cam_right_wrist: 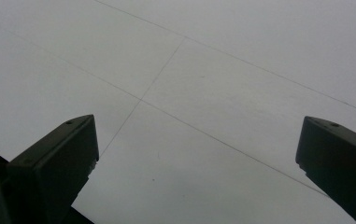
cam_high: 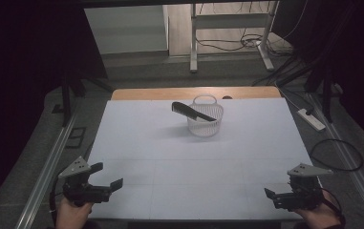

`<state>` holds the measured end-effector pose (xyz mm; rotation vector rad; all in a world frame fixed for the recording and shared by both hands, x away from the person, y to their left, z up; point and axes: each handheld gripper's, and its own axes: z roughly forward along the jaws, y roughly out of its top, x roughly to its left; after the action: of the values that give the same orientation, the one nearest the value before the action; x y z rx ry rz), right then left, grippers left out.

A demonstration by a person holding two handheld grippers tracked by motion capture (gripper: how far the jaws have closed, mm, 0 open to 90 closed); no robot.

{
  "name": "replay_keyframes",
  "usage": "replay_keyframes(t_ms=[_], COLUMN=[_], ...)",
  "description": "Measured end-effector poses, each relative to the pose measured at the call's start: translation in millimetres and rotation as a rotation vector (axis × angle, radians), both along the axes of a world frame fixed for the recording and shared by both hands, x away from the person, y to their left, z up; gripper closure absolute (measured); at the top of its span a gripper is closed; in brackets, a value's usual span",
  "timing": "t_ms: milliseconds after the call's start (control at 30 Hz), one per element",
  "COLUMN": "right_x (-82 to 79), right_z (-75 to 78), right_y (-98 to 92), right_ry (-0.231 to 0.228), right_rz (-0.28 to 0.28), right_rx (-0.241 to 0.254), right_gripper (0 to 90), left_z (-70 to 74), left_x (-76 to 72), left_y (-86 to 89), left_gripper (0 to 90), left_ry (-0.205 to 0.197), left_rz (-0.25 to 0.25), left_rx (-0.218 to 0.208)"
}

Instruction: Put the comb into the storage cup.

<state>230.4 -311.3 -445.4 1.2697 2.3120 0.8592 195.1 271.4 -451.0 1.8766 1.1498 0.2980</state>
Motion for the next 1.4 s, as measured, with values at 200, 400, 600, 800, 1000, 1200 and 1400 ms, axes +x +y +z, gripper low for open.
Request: replay_keyframes(t_ms=[200,400,600,800,1000,1200,1400], right_x=[0.1,0.2,0.2,0.2,0.3,0.3,0.5], right_z=[0.0,-0.1,-0.2,-0.2,-0.2,-0.1,-0.3], right_y=[0.1,0.2,0.2,0.3,0.5,0.7,1.0], right_ry=[0.0,0.0,0.001,0.001,0.003,0.003,0.006], right_rz=[-0.001,-0.001,-0.002,-0.002,-0.002,-0.002,-0.002], right_rx=[-0.002,-0.003,-0.003,-0.004,-0.006,-0.006,-0.007], right_gripper=[0.0,0.0,0.0,0.0,0.0,0.0,0.0], left_z=[-2.2,-3.6,-4.7,-6.1,-7.3,-7.4,-8.3], left_x=[-6.5,-12.2,-17.4,-22.0,-25.3,-26.4,-24.7], left_y=[4.1,6.8,8.3,9.5,9.2,7.1,2.5], left_gripper=[0.0,0.0,0.0,0.0,0.0,0.0,0.0], left_ry=[0.009,0.015,0.02,0.033,0.051,0.066,0.085], left_rz=[0.014,0.026,0.038,0.05,0.059,0.062,0.058], left_rx=[0.014,0.025,0.048,0.074,0.1,0.128,0.174])
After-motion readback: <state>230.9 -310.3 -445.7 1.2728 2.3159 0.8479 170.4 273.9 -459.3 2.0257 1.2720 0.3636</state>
